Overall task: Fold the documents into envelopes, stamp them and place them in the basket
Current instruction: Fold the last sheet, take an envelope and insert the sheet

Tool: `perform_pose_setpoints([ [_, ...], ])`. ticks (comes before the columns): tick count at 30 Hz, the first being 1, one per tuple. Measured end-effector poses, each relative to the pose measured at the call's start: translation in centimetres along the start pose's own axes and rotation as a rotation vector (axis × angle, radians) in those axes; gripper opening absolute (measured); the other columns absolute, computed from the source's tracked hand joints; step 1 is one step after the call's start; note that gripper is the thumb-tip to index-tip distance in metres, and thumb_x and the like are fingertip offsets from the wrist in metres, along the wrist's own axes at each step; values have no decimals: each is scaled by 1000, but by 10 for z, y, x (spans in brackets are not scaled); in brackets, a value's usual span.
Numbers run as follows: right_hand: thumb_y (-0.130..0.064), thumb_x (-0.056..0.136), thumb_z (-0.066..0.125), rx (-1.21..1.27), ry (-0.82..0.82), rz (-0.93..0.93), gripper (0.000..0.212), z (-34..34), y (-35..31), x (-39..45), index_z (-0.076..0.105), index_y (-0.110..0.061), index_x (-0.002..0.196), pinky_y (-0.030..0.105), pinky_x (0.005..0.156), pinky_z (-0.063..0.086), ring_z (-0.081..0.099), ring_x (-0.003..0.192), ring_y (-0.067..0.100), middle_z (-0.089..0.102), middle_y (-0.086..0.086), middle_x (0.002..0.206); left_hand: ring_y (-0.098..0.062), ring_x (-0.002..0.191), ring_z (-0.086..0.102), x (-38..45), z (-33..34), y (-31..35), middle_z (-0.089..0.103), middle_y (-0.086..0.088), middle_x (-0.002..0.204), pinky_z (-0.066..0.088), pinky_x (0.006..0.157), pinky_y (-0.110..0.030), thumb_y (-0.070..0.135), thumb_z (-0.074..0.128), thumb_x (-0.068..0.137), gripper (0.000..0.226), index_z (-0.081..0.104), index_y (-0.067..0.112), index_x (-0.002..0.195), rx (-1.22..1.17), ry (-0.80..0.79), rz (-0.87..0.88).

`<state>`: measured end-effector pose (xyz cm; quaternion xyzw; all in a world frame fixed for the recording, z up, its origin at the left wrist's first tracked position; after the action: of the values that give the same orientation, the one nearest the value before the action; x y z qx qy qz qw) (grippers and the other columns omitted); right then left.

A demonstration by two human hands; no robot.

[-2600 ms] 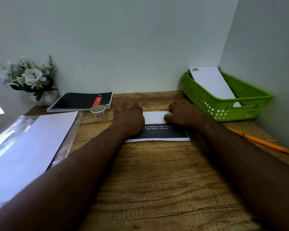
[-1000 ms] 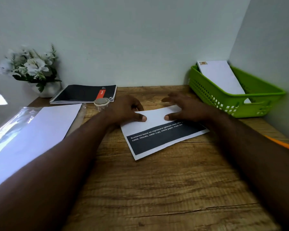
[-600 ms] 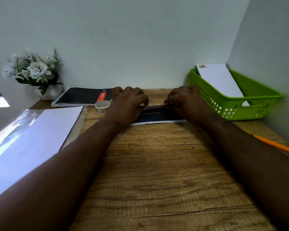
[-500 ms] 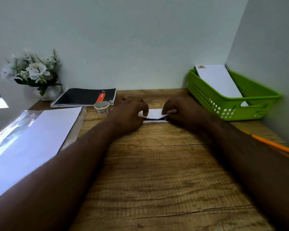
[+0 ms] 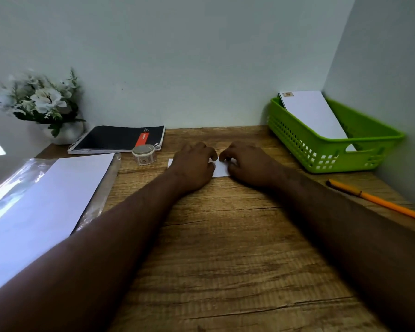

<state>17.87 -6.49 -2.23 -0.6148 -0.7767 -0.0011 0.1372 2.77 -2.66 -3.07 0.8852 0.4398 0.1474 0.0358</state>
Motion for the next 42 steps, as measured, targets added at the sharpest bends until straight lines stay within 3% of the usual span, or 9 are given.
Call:
perform_pose_setpoints([
  [8, -31, 93, 40, -190, -54, 79, 44, 5, -9, -2, 45, -23, 135, 46, 101, 36, 41, 121, 28, 45, 5, 135, -33, 127, 37, -3, -1, 9, 42, -4, 139, 34, 102, -50, 30, 37, 98, 39, 47, 25, 136, 123, -60, -57],
  [16, -21, 89, 43, -300, -8, 282, 29, -15, 22, -18, 58, -8, 110, 36, 91, 44, 54, 109, 29, 55, 14, 120, -33, 136, 24, -7, -6, 18, 30, -3, 148, 24, 105, -61, 26, 39, 96, 47, 35, 27, 143, 190, -152, -104],
  [19, -18, 89, 45, -369, 70, 386, 24, -21, 31, -26, 61, -7, 102, 39, 85, 46, 57, 103, 33, 60, 16, 113, -34, 137, 22, -7, -6, 19, 28, -3, 148, 20, 105, -64, 27, 38, 96, 50, 29, 34, 145, 180, -181, -108],
  [21, -17, 90, 45, -345, 163, 323, 23, -20, 28, -23, 63, -7, 101, 41, 87, 46, 57, 101, 33, 61, 16, 111, -35, 138, 20, -5, -6, 20, 26, -4, 149, 18, 106, -65, 29, 37, 96, 51, 26, 39, 145, 178, -199, -110],
  [23, -20, 95, 42, -201, 194, 196, 30, -15, 18, -18, 60, -6, 115, 38, 96, 44, 54, 111, 30, 59, 15, 122, -36, 138, 19, -4, -5, 21, 26, -4, 150, 18, 105, -65, 31, 36, 96, 51, 24, 41, 145, 196, -201, -105],
  [25, -28, 100, 38, -34, 61, 165, 40, -6, 4, -14, 49, -8, 133, 35, 104, 36, 46, 125, 26, 49, 12, 138, -37, 138, 20, -4, -5, 21, 25, -4, 151, 19, 105, -65, 34, 35, 97, 51, 24, 40, 146, 210, -204, -100],
  [28, -37, 103, 29, -20, -121, 196, 50, 6, 0, -10, 34, -10, 145, 36, 111, 28, 33, 137, 25, 35, 10, 151, -36, 138, 22, -4, -7, 22, 25, -4, 151, 21, 105, -64, 35, 39, 96, 52, 26, 37, 146, 233, -207, -104],
  [37, -45, 102, 18, -110, -246, 283, 58, 9, 3, -7, 12, -19, 152, 50, 117, 11, 10, 147, 22, 6, 4, 161, -31, 123, 44, -17, -17, 18, 47, -9, 134, 37, 100, -48, 22, 50, 92, 35, 55, 15, 126, 400, -67, -122],
  [42, -47, 101, 17, -105, -254, 297, 58, 8, 6, -9, 9, -22, 152, 53, 117, 6, 6, 147, 18, 3, 0, 161, -31, 118, 50, -32, -31, -10, 54, -14, 127, 40, 97, -44, 22, 50, 92, 34, 58, 11, 124, 672, -124, -233],
])
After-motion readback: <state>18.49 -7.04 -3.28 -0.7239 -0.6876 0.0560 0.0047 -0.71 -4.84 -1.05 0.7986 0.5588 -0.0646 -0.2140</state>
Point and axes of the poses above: each hand's wrist, its own x-axis towards the middle knuckle, its own z-axis out of the palm, y = z × x, the point moved 2 cm from there along x, towards the middle knuckle
